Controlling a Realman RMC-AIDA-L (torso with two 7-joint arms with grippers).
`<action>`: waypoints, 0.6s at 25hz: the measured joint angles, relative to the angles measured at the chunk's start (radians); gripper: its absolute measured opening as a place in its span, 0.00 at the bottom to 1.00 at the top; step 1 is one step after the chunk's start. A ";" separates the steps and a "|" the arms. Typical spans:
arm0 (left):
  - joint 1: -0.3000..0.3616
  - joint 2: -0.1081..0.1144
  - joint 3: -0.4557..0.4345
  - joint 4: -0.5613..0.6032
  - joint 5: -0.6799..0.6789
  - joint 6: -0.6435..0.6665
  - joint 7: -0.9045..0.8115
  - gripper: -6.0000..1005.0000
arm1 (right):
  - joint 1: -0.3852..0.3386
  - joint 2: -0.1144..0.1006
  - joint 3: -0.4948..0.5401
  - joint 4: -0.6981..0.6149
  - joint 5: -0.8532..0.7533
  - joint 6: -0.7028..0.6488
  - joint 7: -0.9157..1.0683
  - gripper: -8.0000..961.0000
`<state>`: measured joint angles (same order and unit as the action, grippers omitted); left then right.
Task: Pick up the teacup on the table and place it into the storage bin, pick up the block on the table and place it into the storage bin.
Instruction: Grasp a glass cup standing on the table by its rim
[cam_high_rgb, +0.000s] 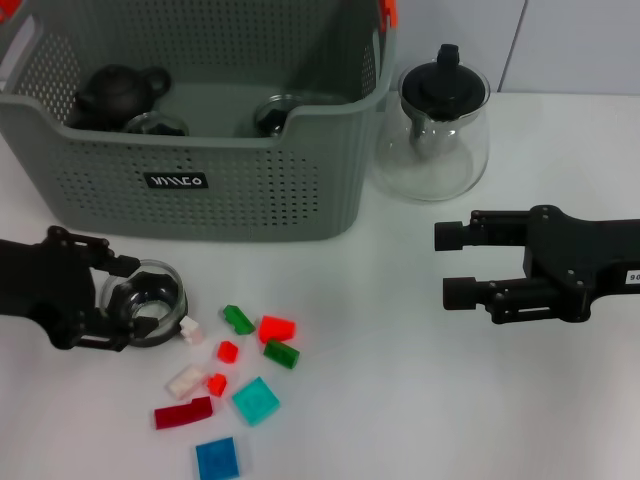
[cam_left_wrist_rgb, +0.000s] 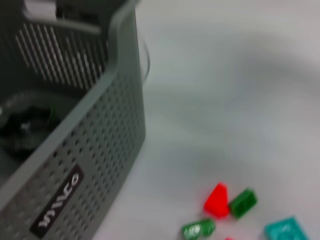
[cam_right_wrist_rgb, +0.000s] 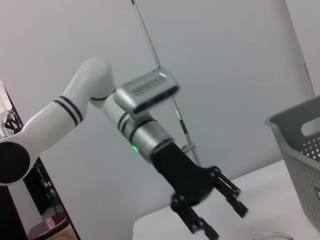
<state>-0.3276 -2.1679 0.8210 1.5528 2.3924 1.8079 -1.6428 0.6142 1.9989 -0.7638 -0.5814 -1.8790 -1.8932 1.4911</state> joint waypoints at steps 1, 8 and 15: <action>-0.012 -0.001 0.031 -0.005 0.040 -0.022 -0.009 0.68 | -0.001 0.000 0.000 0.000 0.000 0.000 0.000 0.83; -0.048 -0.002 0.195 -0.021 0.204 -0.129 -0.057 0.67 | -0.008 0.000 0.000 0.000 0.004 0.002 0.002 0.83; -0.062 -0.003 0.336 -0.075 0.311 -0.201 -0.099 0.66 | -0.015 0.000 0.014 0.001 0.005 0.002 0.005 0.83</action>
<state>-0.3891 -2.1706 1.1567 1.4774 2.7032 1.6067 -1.7416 0.5995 1.9987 -0.7495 -0.5802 -1.8744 -1.8912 1.4965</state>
